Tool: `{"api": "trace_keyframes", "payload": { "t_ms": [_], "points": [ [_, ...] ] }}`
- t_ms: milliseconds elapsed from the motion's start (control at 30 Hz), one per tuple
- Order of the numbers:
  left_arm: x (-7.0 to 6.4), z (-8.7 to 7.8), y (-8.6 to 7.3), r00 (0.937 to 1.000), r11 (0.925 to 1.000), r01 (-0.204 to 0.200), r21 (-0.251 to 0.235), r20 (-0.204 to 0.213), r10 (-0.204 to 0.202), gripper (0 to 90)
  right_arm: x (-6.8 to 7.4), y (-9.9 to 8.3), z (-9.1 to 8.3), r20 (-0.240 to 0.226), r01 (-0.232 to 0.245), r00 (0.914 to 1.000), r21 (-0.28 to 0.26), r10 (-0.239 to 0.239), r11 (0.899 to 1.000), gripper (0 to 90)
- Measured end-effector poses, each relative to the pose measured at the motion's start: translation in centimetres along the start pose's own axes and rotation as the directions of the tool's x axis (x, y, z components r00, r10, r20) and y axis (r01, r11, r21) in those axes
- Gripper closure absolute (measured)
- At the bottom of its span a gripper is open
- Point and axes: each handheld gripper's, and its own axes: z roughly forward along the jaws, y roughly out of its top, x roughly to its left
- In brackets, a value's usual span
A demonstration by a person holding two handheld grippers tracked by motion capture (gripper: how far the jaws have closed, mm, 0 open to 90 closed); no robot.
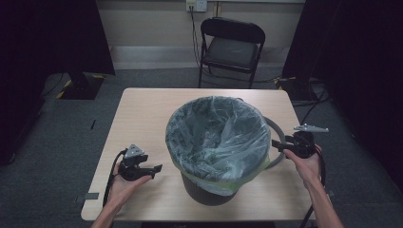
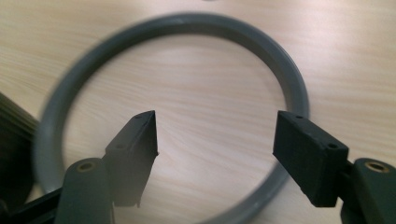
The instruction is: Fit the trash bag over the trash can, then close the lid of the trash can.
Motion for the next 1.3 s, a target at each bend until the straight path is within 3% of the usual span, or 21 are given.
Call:
{"api": "trace_keyframes", "payload": {
  "t_ms": [133, 200, 333, 400, 633, 933, 1133, 1300],
  "points": [
    [-0.4, 0.9, -0.5, 0.9996, 0.9986, -0.025, 0.047, -0.009, 0.026, 24.3, -0.9, -0.8, 0.8, 0.026, -0.028, 0.9993, 0.044, 0.027, 0.999, 32.5],
    [-0.4, 1.4, -0.9, 0.9998, 0.997, -0.014, 0.076, -0.01, 0.015, 24.3, -1.3, -1.3, 1.3, 0.041, -0.037, 0.9986, 0.075, 0.034, 0.997, 33.6],
    [-0.5, 1.4, -1.2, 0.9988, 0.9967, -0.036, 0.072, -0.03, 0.038, 24.9, -1.8, -1.9, 1.8, 0.069, -0.051, 0.9967, 0.112, 0.043, 0.992, 35.9],
    [-0.9, 1.6, -1.3, 0.9932, 0.9923, -0.097, 0.077, -0.057, 0.101, 25.0, -2.0, -2.2, 2.1, 0.072, -0.056, 0.9963, 0.126, 0.047, 0.99, 37.0],
    [-1.0, 1.8, -1.4, 0.9933, 0.9926, -0.101, 0.066, -0.048, 0.105, 22.0, -1.6, -2.6, 3.3, 0.107, -0.041, 0.994, 0.19, 0.021, 0.981, 42.6],
    [-0.9, 1.9, -1.4, 0.9922, 0.9917, -0.111, 0.065, -0.051, 0.114, 20.6, -1.4, -1.9, 4.0, 0.191, -0.051, 0.9816, 0.218, 0.009, 0.975, 52.0],
    [-0.9, 1.9, -1.4, 0.9922, 0.9917, -0.111, 0.064, -0.049, 0.114, 20.6, -1.7, -0.8, 4.6, 0.233, -0.11, 0.9712, 0.25, 0.05, 0.962, 61.1],
    [-0.9, 1.9, -1.4, 0.9922, 0.9917, -0.111, 0.065, -0.05, 0.114, 20.6, -2.0, -0.3, 5.1, 0.266, -0.138, 0.9612, 0.239, 0.072, 0.961, 67.2]
  ]
}}
